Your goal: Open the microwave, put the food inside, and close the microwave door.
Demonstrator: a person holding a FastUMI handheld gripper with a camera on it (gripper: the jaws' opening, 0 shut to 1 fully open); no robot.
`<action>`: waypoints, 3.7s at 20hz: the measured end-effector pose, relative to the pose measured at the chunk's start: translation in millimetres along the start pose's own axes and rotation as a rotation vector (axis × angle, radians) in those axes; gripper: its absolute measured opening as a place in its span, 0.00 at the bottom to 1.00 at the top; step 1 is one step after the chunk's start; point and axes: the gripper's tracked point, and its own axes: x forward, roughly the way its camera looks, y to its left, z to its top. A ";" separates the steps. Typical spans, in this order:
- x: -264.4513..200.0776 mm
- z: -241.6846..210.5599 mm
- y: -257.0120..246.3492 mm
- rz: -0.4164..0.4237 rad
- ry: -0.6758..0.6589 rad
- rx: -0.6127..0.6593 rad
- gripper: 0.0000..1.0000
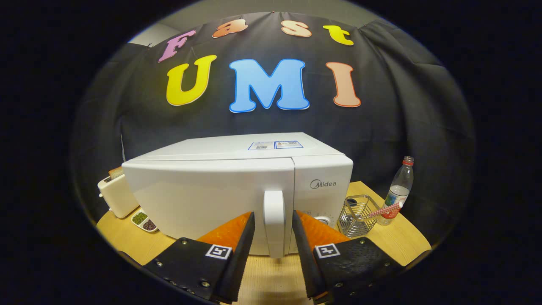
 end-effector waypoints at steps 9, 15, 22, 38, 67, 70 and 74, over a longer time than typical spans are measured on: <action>8.0 -6.2 0.9 0.025 0.045 -0.018 0.11; -34.6 -20.9 11.2 0.023 0.054 -0.039 0.11; -87.2 -37.5 36.9 0.034 0.092 0.027 0.23; -189.3 -74.7 121.7 0.102 0.125 0.068 0.28; -288.0 -121.8 349.1 0.409 0.143 -0.062 0.58; -318.6 -128.1 378.4 0.648 0.194 -0.052 0.71; -333.3 -103.3 347.8 0.667 0.123 -0.076 0.99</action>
